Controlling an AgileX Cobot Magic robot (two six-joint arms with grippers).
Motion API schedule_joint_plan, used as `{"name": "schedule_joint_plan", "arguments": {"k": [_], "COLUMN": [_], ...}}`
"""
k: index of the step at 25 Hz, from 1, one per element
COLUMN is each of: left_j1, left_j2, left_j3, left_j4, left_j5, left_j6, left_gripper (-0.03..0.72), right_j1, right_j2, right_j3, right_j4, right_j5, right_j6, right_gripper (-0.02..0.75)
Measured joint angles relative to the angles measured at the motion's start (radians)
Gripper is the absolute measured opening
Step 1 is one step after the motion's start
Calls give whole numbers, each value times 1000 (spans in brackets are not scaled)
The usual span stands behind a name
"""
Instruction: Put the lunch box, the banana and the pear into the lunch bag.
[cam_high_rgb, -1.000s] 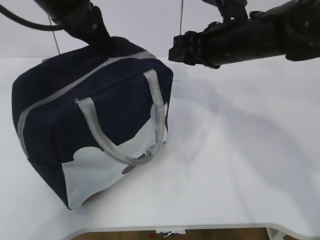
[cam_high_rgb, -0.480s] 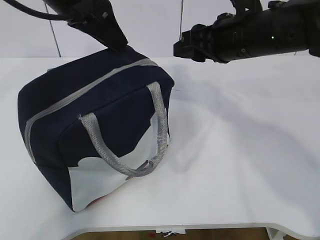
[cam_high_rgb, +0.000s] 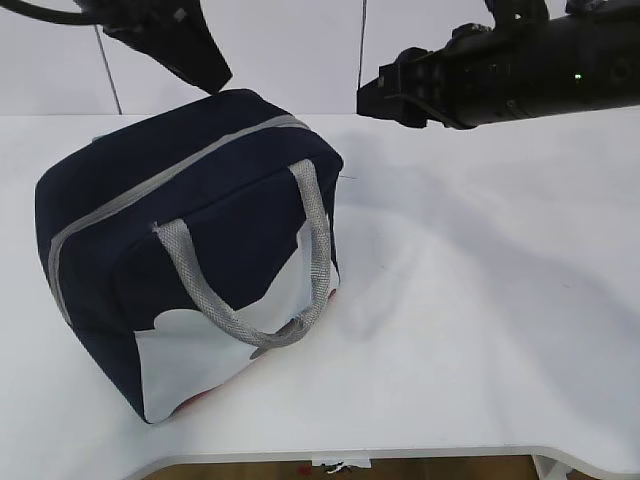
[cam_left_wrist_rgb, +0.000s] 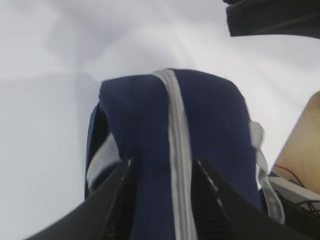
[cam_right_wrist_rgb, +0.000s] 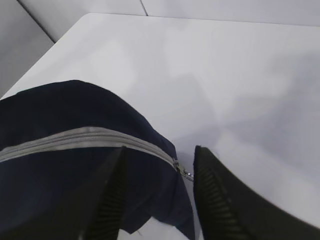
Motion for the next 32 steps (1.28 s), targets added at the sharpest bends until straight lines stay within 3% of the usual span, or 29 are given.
{"name": "schedule_joint_plan", "arguments": {"k": [12, 17, 32], "left_j1": [0, 0, 0], "left_j2": [-171, -267, -727], "left_j3": [-4, 17, 368], "left_j4": [215, 233, 231], "left_j5": [38, 42, 52], "left_j6": [-252, -295, -304], "left_gripper": [286, 285, 248], "right_j1": [0, 0, 0], "right_j2": [-65, -118, -395], "right_j3": [2, 2, 200], "right_j4": [-2, -2, -2], "right_j5": [-104, -133, -173], "right_j6": [-17, -17, -17], "right_gripper": [336, 336, 335]}}
